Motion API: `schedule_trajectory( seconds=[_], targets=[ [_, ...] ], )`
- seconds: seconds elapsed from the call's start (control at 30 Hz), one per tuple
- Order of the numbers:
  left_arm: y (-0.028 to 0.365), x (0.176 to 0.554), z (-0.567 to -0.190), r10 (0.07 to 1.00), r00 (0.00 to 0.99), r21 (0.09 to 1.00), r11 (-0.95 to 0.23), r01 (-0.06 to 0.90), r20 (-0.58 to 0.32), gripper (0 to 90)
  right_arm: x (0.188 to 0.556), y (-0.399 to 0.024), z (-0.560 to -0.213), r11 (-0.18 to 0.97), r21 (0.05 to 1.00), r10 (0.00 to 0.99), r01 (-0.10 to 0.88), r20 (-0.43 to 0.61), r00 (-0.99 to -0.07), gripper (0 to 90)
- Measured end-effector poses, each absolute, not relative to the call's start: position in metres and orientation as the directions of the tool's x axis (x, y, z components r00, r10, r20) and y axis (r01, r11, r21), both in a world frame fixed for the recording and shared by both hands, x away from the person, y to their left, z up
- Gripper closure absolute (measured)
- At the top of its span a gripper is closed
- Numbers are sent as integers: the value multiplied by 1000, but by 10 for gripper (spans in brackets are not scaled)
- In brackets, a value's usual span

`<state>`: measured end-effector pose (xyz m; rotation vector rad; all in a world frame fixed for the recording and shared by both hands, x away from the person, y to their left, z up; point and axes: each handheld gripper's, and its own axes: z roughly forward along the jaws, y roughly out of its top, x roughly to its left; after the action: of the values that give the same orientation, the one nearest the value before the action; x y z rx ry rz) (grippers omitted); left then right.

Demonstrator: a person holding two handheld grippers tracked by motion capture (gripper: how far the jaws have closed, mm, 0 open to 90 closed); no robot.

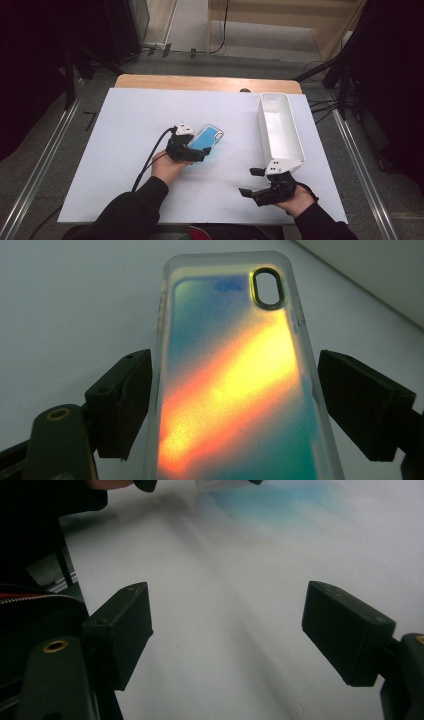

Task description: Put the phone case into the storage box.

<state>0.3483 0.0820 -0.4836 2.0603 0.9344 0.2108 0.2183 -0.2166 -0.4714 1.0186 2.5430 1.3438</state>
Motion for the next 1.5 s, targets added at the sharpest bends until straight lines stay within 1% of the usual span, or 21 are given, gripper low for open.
schedule_trajectory(
  seconds=[0.2,0.43,0.67,0.93,1.07,1.17,1.27,1.37,1.4,1.5],
  targets=[
    [88,349,-476,678,694,756,-318,572,-240,167,218,-216,-470,393,770,596,502,202,-777,189],
    [92,347,-470,669,691,764,-284,579,-275,167,219,-215,-469,389,770,602,506,203,-772,188],
    [93,339,-466,658,687,774,-247,582,-307,167,218,-211,-468,397,779,596,486,185,-782,189],
    [98,331,-465,659,653,776,-164,609,-373,167,221,-206,-464,389,771,614,504,191,-766,189],
    [101,326,-462,670,639,794,-120,596,-378,167,223,-201,-460,382,767,621,515,199,-758,189],
    [104,323,-461,681,619,795,-88,600,-392,167,224,-198,-456,386,772,613,505,195,-766,189],
    [107,322,-463,687,608,792,-76,605,-399,167,226,-195,-451,352,782,617,515,220,-756,187],
    [110,320,-465,692,583,788,-31,614,-427,167,228,-193,-447,331,783,623,527,238,-745,179],
    [110,320,-465,695,575,789,-18,615,-432,167,230,-192,-447,332,790,622,515,227,-749,178],
    [111,317,-467,707,564,798,1,603,-427,167,232,-189,-445,334,787,633,519,221,-742,177]
  ],
)
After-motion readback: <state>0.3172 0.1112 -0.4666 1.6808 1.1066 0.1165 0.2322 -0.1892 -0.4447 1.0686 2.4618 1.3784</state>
